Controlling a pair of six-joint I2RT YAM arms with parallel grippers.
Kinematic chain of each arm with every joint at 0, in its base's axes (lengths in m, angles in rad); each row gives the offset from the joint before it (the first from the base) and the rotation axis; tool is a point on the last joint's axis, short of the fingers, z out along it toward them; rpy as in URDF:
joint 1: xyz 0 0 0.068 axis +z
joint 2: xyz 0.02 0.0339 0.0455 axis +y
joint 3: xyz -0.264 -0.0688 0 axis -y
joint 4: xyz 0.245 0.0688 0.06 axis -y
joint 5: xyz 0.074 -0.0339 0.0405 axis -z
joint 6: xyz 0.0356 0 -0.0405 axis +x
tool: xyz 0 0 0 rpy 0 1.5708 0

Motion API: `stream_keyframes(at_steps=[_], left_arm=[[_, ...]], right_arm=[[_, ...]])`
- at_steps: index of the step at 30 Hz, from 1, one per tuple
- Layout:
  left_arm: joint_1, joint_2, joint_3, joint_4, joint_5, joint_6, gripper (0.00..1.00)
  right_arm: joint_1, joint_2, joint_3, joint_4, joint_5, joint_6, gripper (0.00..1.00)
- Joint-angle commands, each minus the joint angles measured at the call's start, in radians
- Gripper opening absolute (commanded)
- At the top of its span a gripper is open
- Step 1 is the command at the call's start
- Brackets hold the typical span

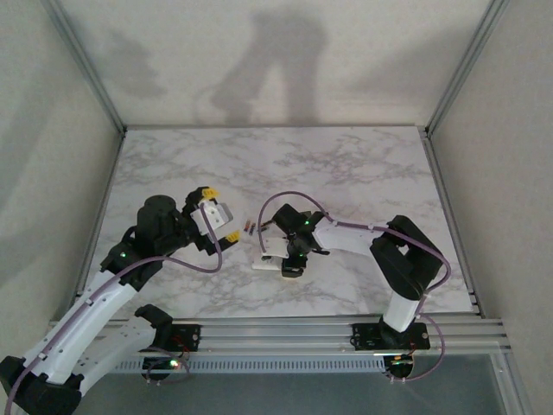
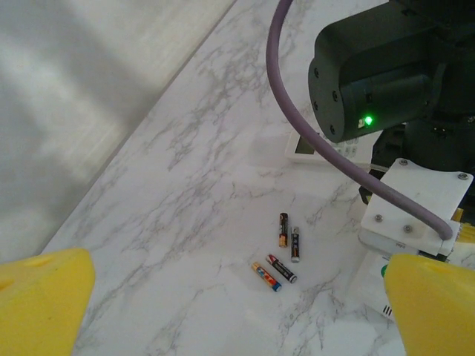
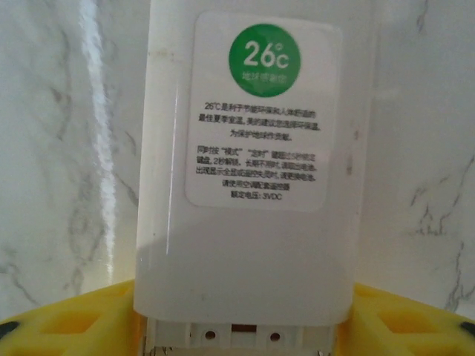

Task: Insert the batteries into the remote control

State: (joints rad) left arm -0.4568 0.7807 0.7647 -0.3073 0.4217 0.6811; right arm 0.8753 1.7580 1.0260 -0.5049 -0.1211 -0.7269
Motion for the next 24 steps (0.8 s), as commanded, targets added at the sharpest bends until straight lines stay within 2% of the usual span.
stream_keyframes(at_steps=[1,5,8,10,12,14,15,17,20,24], left_arm=[[-0.009,-0.012,-0.03,0.071,-0.028,-0.004,1.0],[-0.008,-0.029,-0.063,0.144,-0.071,-0.03,0.99],[-0.008,-0.047,-0.098,0.232,-0.09,-0.081,1.0],[-0.008,-0.056,-0.125,0.309,-0.115,-0.149,1.0],[-0.006,-0.061,-0.152,0.398,-0.163,-0.237,1.0],[0.003,-0.058,-0.166,0.462,-0.225,-0.332,1.0],[0.01,-0.055,-0.166,0.475,-0.245,-0.364,1.0],[0.031,-0.047,-0.156,0.485,-0.259,-0.429,1.0],[0.064,-0.04,-0.14,0.461,-0.244,-0.446,0.99],[0.085,-0.048,-0.142,0.433,-0.233,-0.438,0.99]], right_arm=[[0.006,-0.014,-0.007,0.023,0.057,-0.014,0.64],[0.007,-0.095,-0.025,0.086,0.055,0.033,0.7],[0.005,-0.179,-0.027,0.162,0.04,0.157,0.73],[0.005,-0.22,0.005,0.232,0.055,0.349,0.73],[0.005,-0.217,0.095,0.255,0.135,0.706,0.69],[0.004,-0.174,0.213,0.171,0.197,1.064,0.64],[0.004,-0.143,0.257,0.135,0.204,1.19,0.6],[0.005,-0.067,0.347,0.039,0.236,1.417,0.48],[0.006,0.036,0.447,-0.075,0.272,1.597,0.42],[0.016,0.132,0.521,-0.135,0.278,1.676,0.39]])
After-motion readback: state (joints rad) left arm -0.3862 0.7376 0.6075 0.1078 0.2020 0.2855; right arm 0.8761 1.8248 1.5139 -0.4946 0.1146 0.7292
